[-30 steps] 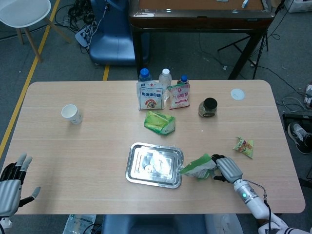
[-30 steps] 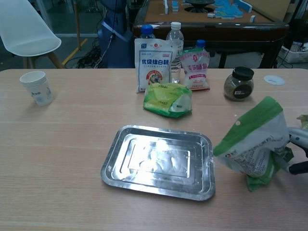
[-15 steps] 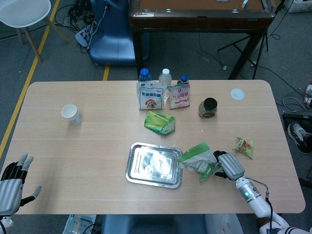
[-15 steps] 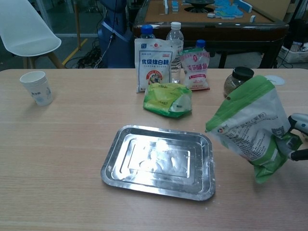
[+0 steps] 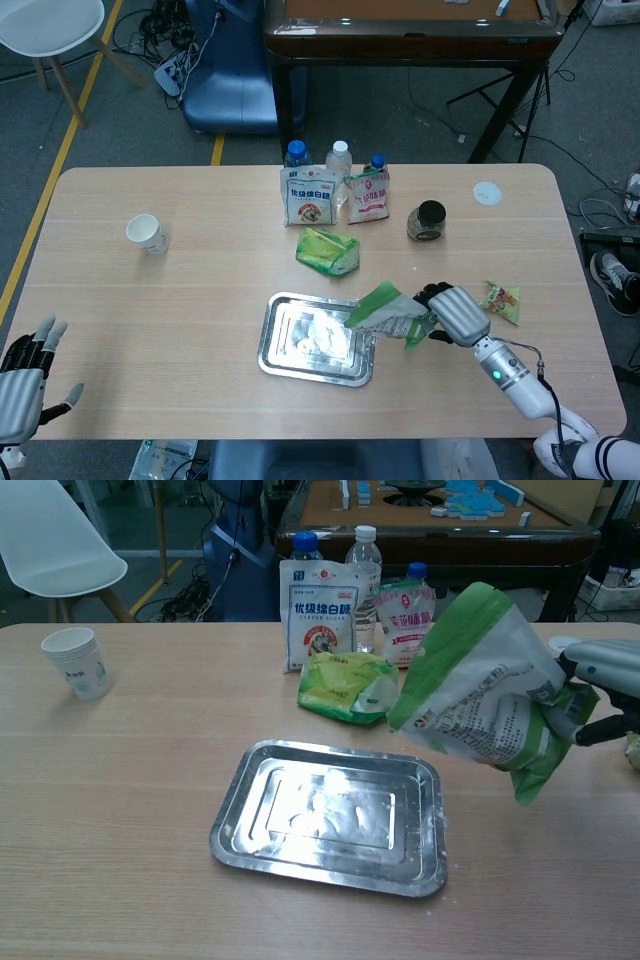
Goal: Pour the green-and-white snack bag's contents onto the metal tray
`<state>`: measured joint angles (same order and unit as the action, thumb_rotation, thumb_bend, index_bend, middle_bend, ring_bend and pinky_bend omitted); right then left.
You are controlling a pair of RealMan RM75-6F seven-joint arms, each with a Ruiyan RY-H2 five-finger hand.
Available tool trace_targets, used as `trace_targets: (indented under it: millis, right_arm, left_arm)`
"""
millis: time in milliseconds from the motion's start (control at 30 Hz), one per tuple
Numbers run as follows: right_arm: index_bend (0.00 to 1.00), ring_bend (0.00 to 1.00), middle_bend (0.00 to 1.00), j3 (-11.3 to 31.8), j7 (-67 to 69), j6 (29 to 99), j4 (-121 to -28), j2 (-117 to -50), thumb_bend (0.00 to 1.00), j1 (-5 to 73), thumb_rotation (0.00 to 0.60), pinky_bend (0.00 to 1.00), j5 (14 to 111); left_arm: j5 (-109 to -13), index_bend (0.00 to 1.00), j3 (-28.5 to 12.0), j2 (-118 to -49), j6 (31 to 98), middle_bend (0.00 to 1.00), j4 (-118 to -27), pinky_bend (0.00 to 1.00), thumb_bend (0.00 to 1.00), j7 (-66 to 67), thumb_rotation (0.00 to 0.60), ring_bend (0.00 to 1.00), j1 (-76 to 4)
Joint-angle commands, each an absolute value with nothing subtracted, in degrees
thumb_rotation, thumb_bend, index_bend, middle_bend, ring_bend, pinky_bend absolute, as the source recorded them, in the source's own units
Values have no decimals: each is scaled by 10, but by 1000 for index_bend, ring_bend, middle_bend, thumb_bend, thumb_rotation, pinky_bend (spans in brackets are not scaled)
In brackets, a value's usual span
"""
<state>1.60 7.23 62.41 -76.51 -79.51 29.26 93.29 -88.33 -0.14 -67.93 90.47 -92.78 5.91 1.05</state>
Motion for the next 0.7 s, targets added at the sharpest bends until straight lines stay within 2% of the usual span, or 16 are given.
trace_targets:
  millis: [33, 333, 700]
  right_arm:
    - [525, 341, 477, 40, 9, 576, -813, -764, 730, 330, 600, 367, 912]
    - [525, 341, 478, 60, -127, 481, -849, -752, 730, 396, 600, 367, 869]
    - [525, 341, 477, 62, -283, 450, -857, -770, 730, 430, 600, 367, 824]
  left_arm:
    - [-884, 20, -1, -680, 907, 0, -926, 57, 229, 57, 600, 82, 12]
    - [-885, 21, -1, -679, 910, 0, -925, 57, 229, 53, 600, 82, 14]
    - [-886, 21, -2, -676, 913, 0, -929, 57, 230, 56, 600, 82, 16]
